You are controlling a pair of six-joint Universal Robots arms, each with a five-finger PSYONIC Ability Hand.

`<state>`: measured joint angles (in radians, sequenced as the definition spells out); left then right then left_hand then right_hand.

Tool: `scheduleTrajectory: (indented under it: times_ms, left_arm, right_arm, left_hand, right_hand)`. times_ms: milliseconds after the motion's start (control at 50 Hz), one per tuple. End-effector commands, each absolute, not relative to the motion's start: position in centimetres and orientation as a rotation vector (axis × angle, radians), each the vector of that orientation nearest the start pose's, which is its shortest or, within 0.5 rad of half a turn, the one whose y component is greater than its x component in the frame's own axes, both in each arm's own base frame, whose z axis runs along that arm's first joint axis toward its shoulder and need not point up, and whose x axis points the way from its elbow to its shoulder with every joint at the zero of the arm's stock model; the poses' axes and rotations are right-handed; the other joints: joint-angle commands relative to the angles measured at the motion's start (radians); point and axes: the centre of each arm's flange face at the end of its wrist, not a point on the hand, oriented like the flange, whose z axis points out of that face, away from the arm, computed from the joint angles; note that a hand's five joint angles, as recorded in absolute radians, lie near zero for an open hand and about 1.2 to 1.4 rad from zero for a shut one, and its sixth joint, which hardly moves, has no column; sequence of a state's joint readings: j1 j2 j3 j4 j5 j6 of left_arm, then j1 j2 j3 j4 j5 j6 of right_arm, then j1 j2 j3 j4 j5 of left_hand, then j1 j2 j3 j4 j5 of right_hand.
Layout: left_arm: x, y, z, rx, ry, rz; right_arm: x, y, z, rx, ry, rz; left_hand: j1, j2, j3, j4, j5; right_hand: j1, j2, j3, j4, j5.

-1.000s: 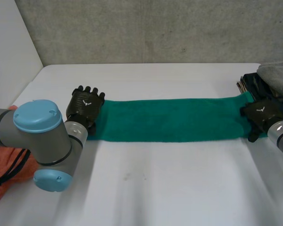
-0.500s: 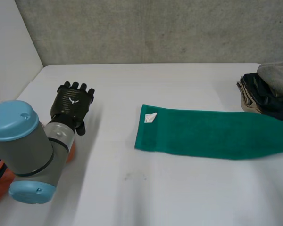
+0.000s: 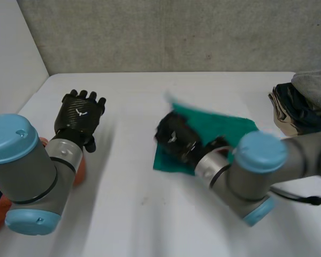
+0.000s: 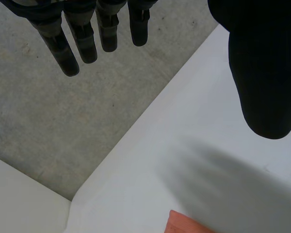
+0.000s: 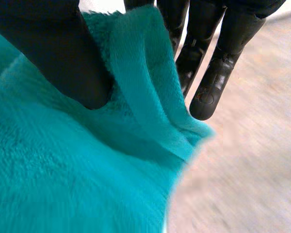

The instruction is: Fold the laundry.

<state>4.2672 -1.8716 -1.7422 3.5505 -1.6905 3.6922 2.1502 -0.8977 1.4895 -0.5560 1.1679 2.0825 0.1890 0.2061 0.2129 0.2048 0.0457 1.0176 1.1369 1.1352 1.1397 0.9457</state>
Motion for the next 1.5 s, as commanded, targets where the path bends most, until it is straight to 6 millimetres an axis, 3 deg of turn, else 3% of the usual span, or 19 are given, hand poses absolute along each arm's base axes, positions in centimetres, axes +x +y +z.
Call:
scheduleTrajectory:
  times_ms: [20, 100, 160, 260, 380, 520, 600, 660, 740, 900, 980, 1060, 1140, 1240, 1260, 1320, 1380, 1440, 1500]
  left_arm:
    - [-26.5, -26.3, 19.9, 0.945, 1.957, -2.061]
    - [-28.1, -26.1, 20.8, 0.969, 1.919, -2.126]
    - [-29.4, -25.9, 21.6, 0.985, 1.888, -2.177]
    - [-32.6, -25.2, 22.5, 1.036, 1.858, -2.282]
    - [-36.3, -24.0, 21.5, 1.128, 1.873, -2.346]
    - [-39.5, -23.8, 17.7, 1.276, 1.914, -2.304]
    - [-40.3, -24.1, 15.2, 1.334, 1.959, -2.223]
    - [-40.2, -24.2, 14.2, 1.360, 2.002, -2.149]
    - [-39.6, -24.1, 13.9, 1.367, 2.042, -2.091]
    - [-36.0, -24.2, 16.5, 1.199, 2.066, -2.034]
    - [-33.9, -24.1, 17.4, 1.116, 2.078, -2.001]
    - [-32.0, -23.8, 18.5, 1.048, 2.089, -1.994]
    - [-30.8, -23.9, 18.6, 1.010, 2.103, -1.975]
    - [-30.5, -24.0, 18.5, 0.995, 2.115, -1.970]
    - [-30.6, -24.2, 18.6, 0.992, 2.112, -1.975]
    - [-30.8, -24.7, 19.3, 0.960, 2.103, -2.017]
    - [-31.6, -25.5, 20.5, 0.901, 2.082, -2.111]
    - [-32.6, -26.4, 21.8, 0.844, 2.067, -2.202]
    - [-34.0, -27.1, 22.2, 0.814, 2.074, -2.277]
  right_arm:
    - [37.1, -24.4, 10.9, -2.014, 1.227, -2.150]
    - [35.5, -25.1, 14.5, -1.870, 1.337, -2.228]
    - [33.2, -26.1, 18.5, -1.568, 1.482, -2.260]
    - [30.4, -26.0, 20.6, -1.166, 1.679, -2.109]
    - [23.3, -28.3, 18.8, -0.880, 2.172, -1.850]
    - [20.7, -28.4, 14.7, -0.907, 2.383, -1.680]
    - [19.9, -29.1, 13.0, -0.957, 2.426, -1.677]
    - [19.8, -29.5, 12.5, -0.981, 2.438, -1.692]
    - [19.5, -30.3, 12.5, -1.049, 2.456, -1.756]
    - [20.3, -32.1, 14.8, -1.286, 2.371, -2.007]
    - [25.6, -29.9, 17.0, -1.528, 2.097, -2.117]
    - [32.8, -24.8, 17.3, -1.776, 1.677, -2.173]
    - [35.9, -21.4, 14.5, -1.943, 1.419, -2.093]
    - [37.0, -20.2, 12.3, -2.003, 1.331, -2.001]
    - [37.0, -20.2, 12.4, -1.979, 1.329, -1.998]
    - [36.9, -20.8, 13.1, -1.840, 1.412, -1.998]
    - [35.5, -23.2, 15.6, -1.525, 1.592, -2.009]
    - [32.9, -25.3, 19.9, -0.996, 1.753, -1.972]
    - [31.7, -26.0, 21.1, -0.787, 1.811, -1.901]
  left_hand:
    - [0.004, -0.013, -0.020, -0.012, -0.027]
    - [0.004, -0.013, -0.020, -0.012, -0.027]
    - [0.004, -0.013, -0.020, -0.012, -0.027]
    - [0.004, -0.013, -0.020, -0.012, -0.027]
    - [0.004, -0.013, -0.020, -0.012, -0.027]
    - [0.007, -0.010, -0.017, -0.009, -0.024]
    - [0.010, -0.007, -0.014, -0.006, -0.021]
    - [0.010, -0.007, -0.014, -0.006, -0.021]
    - [0.019, 0.002, -0.005, 0.003, -0.013]
    - [0.019, 0.002, -0.005, 0.003, -0.013]
    - [0.019, 0.002, -0.005, 0.003, -0.013]
    - [0.019, 0.001, -0.005, 0.003, -0.013]
    - [0.016, -0.001, -0.008, 0.000, -0.016]
    - [0.013, -0.004, -0.011, -0.003, -0.018]
    - [0.010, -0.007, -0.014, -0.006, -0.021]
    - [0.007, -0.010, -0.017, -0.009, -0.024]
    - [0.007, -0.010, -0.017, -0.009, -0.024]
    - [0.010, -0.007, -0.014, -0.006, -0.021]
    - [0.022, 0.004, -0.002, 0.006, -0.010]
  right_hand:
    - [-0.843, -0.962, -0.961, -0.965, -0.946]
    - [-0.843, -0.962, -0.961, -0.965, -0.946]
    - [-0.843, -0.962, -0.961, -0.965, -0.946]
    - [-0.843, -0.962, -0.961, -0.965, -0.946]
    - [-0.843, -0.962, -0.961, -0.965, -0.946]
    - [-0.842, -0.962, -0.960, -0.964, -0.945]
    - [-0.637, -0.756, -0.755, -0.759, -0.740]
    - [-0.431, -0.551, -0.549, -0.553, -0.534]
    - [0.378, 0.259, 0.260, 0.256, 0.275]
    - [0.379, 0.259, 0.261, 0.257, 0.276]
    - [0.379, 0.259, 0.261, 0.257, 0.276]
    - [0.379, 0.259, 0.261, 0.257, 0.276]
    - [0.379, 0.259, 0.261, 0.257, 0.276]
    - [0.202, 0.083, 0.085, 0.080, 0.100]
    - [-0.250, -0.369, -0.367, -0.372, -0.352]
    - [-0.811, -0.931, -0.929, -0.933, -0.914]
    - [-0.843, -0.962, -0.961, -0.965, -0.946]
    - [-0.843, -0.962, -0.961, -0.965, -0.946]
    - [-0.843, -0.962, -0.961, -0.965, -0.946]
